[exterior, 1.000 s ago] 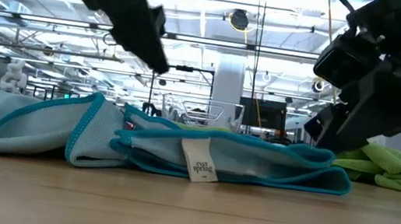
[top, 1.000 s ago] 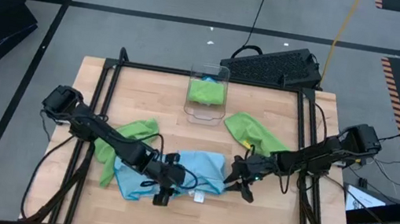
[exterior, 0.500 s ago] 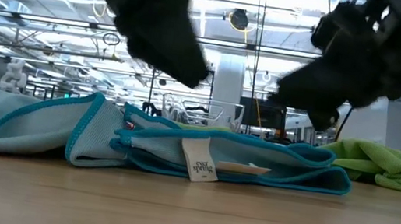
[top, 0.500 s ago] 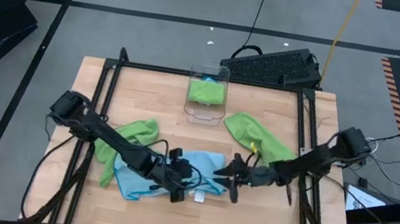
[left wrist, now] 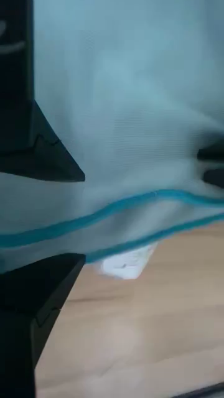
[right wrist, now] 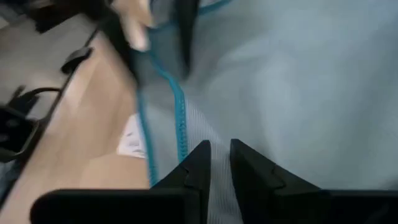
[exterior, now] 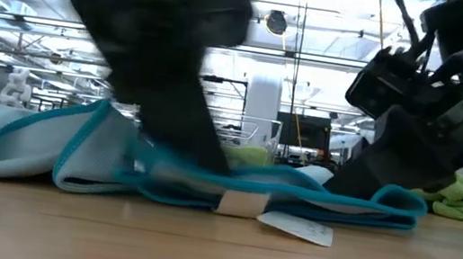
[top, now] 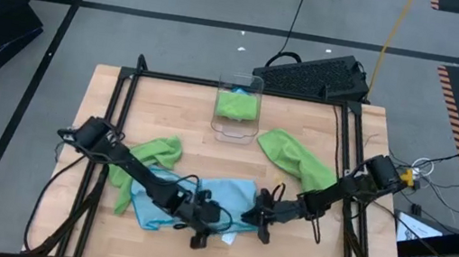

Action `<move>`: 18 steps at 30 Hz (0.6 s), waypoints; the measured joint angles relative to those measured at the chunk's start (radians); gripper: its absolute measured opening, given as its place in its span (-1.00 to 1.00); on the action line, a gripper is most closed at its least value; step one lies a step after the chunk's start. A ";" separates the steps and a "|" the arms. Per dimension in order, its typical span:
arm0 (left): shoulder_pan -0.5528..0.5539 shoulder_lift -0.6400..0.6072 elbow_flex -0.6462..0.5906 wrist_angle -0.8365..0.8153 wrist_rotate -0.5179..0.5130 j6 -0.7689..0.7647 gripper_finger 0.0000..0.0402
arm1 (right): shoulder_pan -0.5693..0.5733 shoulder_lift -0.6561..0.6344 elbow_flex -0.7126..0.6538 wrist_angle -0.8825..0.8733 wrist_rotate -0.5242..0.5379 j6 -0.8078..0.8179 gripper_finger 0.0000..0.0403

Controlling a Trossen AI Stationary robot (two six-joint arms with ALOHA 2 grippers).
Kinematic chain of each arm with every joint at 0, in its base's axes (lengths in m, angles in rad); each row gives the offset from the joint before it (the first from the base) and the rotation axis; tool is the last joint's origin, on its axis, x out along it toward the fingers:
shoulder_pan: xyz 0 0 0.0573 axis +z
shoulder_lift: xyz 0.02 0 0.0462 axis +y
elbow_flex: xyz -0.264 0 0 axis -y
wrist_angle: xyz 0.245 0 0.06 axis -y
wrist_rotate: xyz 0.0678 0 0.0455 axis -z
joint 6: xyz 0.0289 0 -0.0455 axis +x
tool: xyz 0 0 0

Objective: Fold microfiber towels
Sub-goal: Fold the right blue towel

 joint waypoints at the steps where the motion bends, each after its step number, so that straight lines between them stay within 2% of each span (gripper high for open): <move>1: -0.006 -0.004 0.001 0.025 -0.004 0.022 0.00 | 0.002 -0.013 -0.008 0.001 -0.007 -0.007 -0.76; 7: -0.029 -0.052 0.016 0.094 -0.042 0.135 0.00 | 0.008 -0.132 -0.032 -0.009 -0.022 -0.067 -0.77; 10: -0.038 -0.086 0.016 0.084 -0.106 0.175 0.00 | 0.017 -0.179 -0.025 -0.002 0.079 -0.110 -0.77; 13: -0.037 -0.106 0.003 0.047 -0.210 0.186 0.00 | 0.022 -0.175 0.001 0.021 0.130 -0.147 -0.77; 18: -0.018 -0.088 -0.003 0.012 -0.259 0.158 0.00 | 0.034 -0.112 0.030 0.025 0.136 -0.118 -0.77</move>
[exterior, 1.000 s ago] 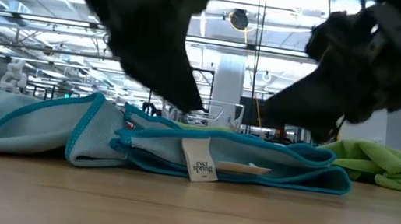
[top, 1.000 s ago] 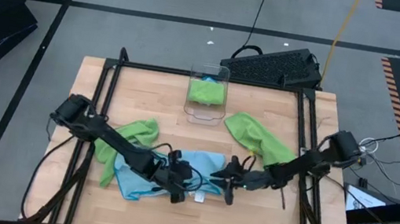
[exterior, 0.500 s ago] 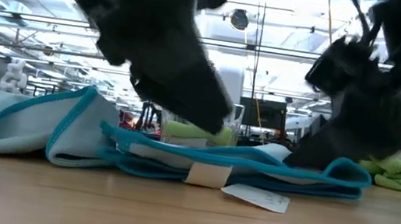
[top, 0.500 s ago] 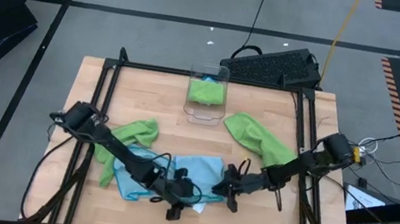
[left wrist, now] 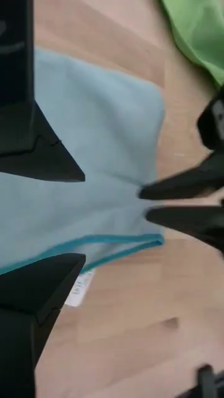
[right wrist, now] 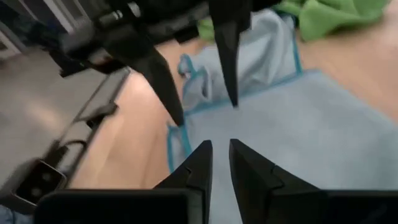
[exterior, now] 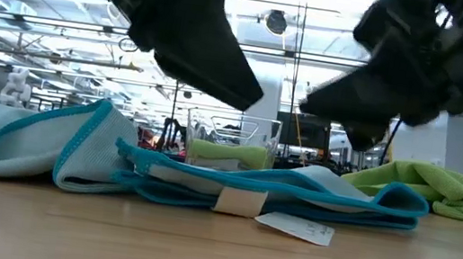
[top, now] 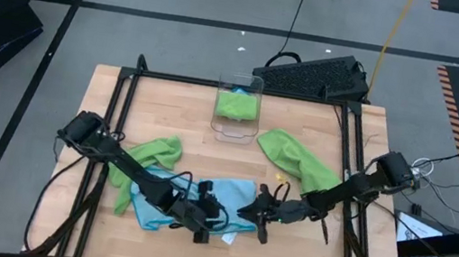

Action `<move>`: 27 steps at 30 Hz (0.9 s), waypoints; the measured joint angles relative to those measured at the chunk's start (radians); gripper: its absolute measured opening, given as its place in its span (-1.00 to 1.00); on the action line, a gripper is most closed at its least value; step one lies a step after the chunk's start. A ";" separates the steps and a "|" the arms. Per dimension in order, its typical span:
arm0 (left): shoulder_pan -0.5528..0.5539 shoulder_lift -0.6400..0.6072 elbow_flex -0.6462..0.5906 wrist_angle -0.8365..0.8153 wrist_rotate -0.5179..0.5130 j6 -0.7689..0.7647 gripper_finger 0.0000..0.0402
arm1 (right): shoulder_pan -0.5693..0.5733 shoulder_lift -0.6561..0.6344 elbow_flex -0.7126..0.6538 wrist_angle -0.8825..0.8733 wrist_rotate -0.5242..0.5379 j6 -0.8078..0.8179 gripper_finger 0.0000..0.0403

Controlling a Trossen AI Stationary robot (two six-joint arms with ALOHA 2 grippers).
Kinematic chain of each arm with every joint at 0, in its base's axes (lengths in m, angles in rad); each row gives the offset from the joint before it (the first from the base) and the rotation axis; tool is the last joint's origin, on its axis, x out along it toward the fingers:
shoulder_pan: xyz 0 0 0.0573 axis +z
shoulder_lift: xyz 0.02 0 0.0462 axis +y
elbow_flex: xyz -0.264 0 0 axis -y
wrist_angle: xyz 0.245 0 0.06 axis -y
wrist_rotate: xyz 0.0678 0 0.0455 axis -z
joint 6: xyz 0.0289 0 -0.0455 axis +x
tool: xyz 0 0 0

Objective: Fold microfiber towels
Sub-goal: Fold the right blue towel

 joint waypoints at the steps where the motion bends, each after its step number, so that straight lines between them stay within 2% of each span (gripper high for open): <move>1: 0.004 0.008 0.003 -0.006 -0.004 -0.015 0.00 | 0.002 0.024 0.008 0.001 0.000 0.013 -0.77; 7: 0.031 0.016 0.003 -0.081 -0.050 -0.050 0.00 | 0.002 0.202 0.110 0.024 -0.008 0.020 -0.77; 14: 0.059 0.020 -0.008 -0.140 -0.052 -0.066 0.00 | 0.012 0.302 0.131 0.043 -0.041 0.012 -0.77; 21: 0.083 0.020 -0.010 -0.142 -0.039 -0.055 0.00 | 0.049 0.273 0.107 0.039 -0.091 -0.040 -0.77; 27: 0.097 0.017 -0.010 -0.155 -0.034 -0.043 0.00 | 0.077 0.115 0.061 -0.028 -0.104 -0.144 -0.76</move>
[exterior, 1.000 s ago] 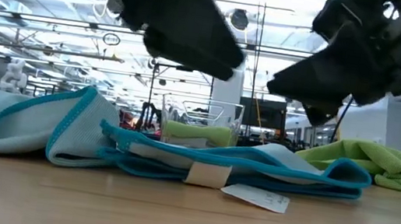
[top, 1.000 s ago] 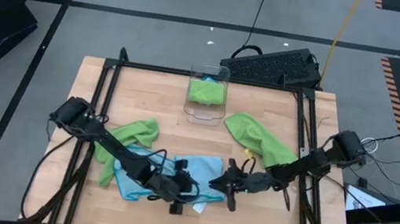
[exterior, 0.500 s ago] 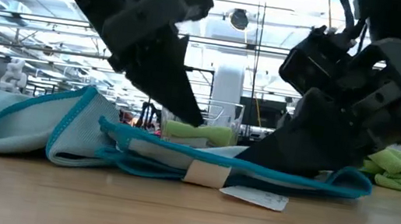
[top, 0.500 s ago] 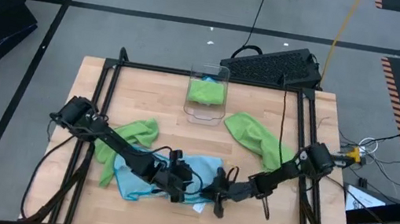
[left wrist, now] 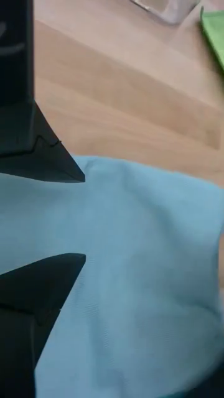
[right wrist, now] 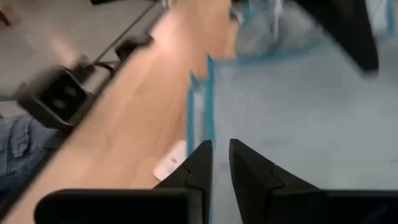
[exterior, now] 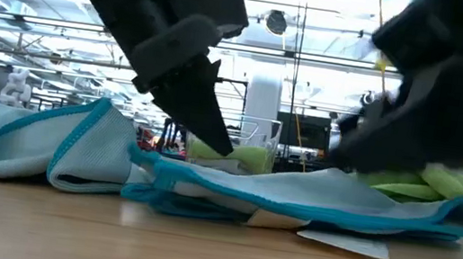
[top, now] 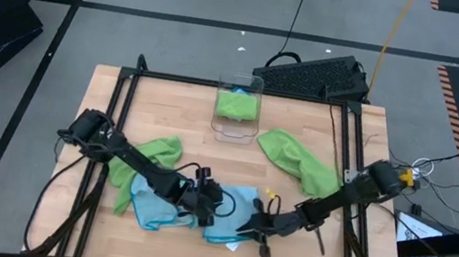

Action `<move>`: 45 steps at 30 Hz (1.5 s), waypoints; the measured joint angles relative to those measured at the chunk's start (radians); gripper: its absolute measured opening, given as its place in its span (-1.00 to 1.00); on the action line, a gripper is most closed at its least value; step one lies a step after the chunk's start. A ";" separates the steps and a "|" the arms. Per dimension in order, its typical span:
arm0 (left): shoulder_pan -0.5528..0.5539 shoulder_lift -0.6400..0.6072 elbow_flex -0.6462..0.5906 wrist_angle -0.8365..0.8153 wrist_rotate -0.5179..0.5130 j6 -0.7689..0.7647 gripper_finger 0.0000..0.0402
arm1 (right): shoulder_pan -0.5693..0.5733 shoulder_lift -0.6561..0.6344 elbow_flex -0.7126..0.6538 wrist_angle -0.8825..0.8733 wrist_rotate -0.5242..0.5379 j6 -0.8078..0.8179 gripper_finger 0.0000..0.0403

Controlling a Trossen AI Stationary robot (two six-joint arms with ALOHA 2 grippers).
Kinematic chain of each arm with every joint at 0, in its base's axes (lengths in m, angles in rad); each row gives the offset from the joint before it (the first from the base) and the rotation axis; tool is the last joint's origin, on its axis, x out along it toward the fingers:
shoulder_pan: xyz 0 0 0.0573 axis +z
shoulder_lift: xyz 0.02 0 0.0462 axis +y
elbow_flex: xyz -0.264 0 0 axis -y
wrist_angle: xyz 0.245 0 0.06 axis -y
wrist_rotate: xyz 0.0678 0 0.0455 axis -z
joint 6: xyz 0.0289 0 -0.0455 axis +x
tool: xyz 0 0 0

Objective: Fold microfiber towels
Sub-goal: Fold the right blue towel

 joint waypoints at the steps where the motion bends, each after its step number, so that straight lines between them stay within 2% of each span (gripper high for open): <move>1: 0.007 -0.002 0.000 0.008 0.000 0.000 0.00 | 0.005 -0.035 -0.014 -0.021 0.005 -0.014 -0.76; 6: 0.050 -0.004 0.000 0.101 0.044 0.020 0.00 | 0.014 -0.211 -0.112 -0.122 0.042 -0.042 -0.76; 10: 0.087 -0.004 0.002 0.164 0.093 0.047 0.00 | 0.011 -0.319 -0.217 -0.136 0.190 -0.042 -0.76; 13: 0.103 -0.004 0.002 0.191 0.098 0.048 0.00 | -0.003 -0.347 -0.283 -0.053 0.297 -0.054 -0.76; 18: 0.090 -0.004 0.002 0.206 0.104 0.030 0.00 | -0.044 -0.320 -0.321 0.049 0.312 -0.060 -0.76; 25: 0.024 -0.004 0.002 0.201 0.099 -0.015 0.00 | -0.092 -0.211 -0.231 0.051 0.266 -0.114 -0.77; 31: -0.014 0.011 0.000 0.110 0.022 -0.071 0.00 | -0.126 -0.052 -0.133 0.054 0.249 -0.180 -0.84; 35: -0.016 0.032 0.000 0.031 0.015 -0.133 0.00 | -0.140 0.013 -0.124 0.041 0.254 -0.184 -0.92; 40: -0.016 0.047 0.000 -0.115 -0.006 -0.242 0.00 | -0.143 0.020 -0.159 0.035 0.258 -0.164 -0.99; 45: -0.016 0.054 0.002 -0.185 -0.014 -0.291 0.00 | -0.152 -0.039 -0.224 0.047 0.257 -0.134 -0.98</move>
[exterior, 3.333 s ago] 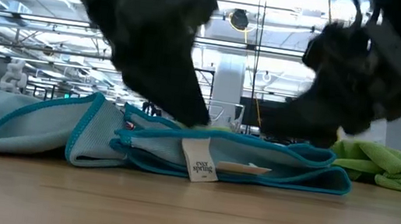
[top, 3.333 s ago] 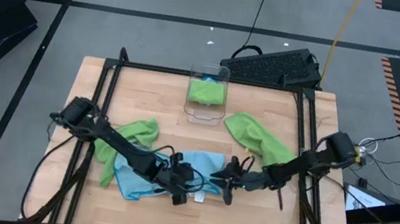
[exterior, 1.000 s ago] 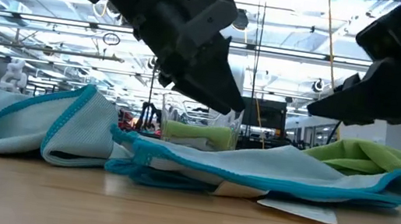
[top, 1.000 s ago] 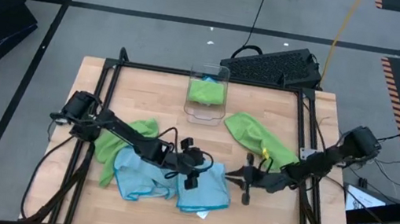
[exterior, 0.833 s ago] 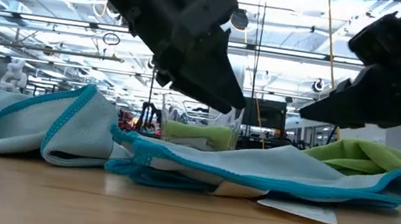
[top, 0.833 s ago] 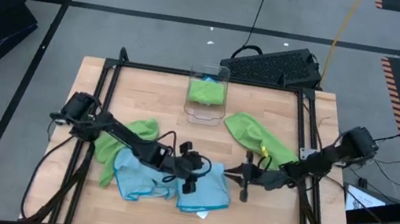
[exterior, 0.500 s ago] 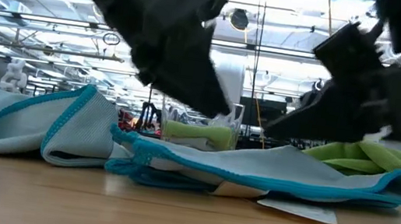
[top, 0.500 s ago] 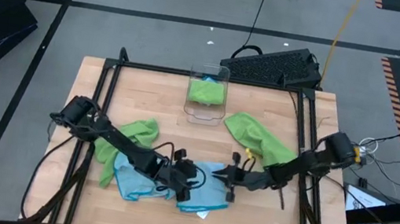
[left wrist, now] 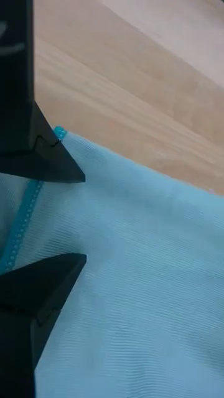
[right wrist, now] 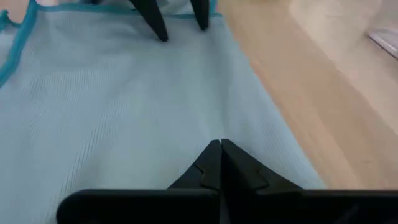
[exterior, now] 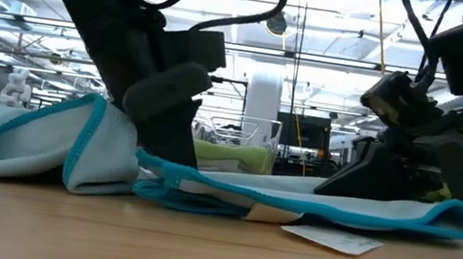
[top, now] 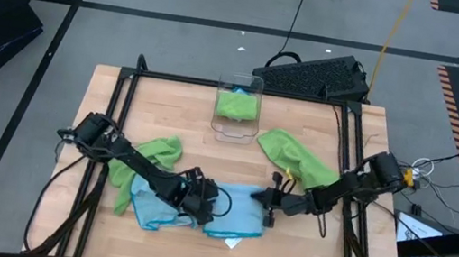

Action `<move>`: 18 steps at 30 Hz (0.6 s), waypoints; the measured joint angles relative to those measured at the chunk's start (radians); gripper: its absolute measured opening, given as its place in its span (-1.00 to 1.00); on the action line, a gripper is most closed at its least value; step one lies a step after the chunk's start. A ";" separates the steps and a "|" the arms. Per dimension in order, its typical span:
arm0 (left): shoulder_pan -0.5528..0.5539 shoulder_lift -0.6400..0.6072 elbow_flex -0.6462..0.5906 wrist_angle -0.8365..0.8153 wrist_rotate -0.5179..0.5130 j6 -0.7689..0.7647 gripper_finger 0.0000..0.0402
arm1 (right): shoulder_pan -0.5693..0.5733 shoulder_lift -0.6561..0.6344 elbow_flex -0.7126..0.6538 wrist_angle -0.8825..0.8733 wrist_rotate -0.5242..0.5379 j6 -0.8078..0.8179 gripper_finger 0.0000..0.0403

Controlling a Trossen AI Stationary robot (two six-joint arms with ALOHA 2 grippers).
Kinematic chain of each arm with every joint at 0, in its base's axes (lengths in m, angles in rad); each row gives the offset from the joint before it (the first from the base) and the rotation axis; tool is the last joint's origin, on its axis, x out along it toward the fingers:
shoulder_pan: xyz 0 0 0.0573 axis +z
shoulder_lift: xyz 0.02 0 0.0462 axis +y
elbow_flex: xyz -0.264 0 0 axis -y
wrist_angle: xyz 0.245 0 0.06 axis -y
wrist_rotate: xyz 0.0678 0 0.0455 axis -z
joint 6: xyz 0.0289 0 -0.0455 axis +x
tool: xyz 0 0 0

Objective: Fold microfiber towels
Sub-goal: Fold the right blue towel

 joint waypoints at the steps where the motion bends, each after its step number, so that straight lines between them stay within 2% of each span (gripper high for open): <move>1: 0.002 0.000 -0.001 0.004 -0.001 0.015 0.00 | -0.002 -0.017 -0.015 0.008 0.000 -0.001 -0.98; 9: 0.025 -0.077 -0.004 0.158 0.015 0.247 0.00 | 0.000 -0.227 -0.096 0.033 -0.003 0.017 -0.98; 14: 0.061 -0.103 -0.005 0.289 0.011 0.364 0.00 | 0.000 -0.335 -0.156 0.032 -0.003 0.102 -0.98; 18: 0.103 -0.105 -0.004 0.405 0.015 0.379 0.00 | 0.007 -0.354 -0.195 0.027 -0.017 0.220 -0.98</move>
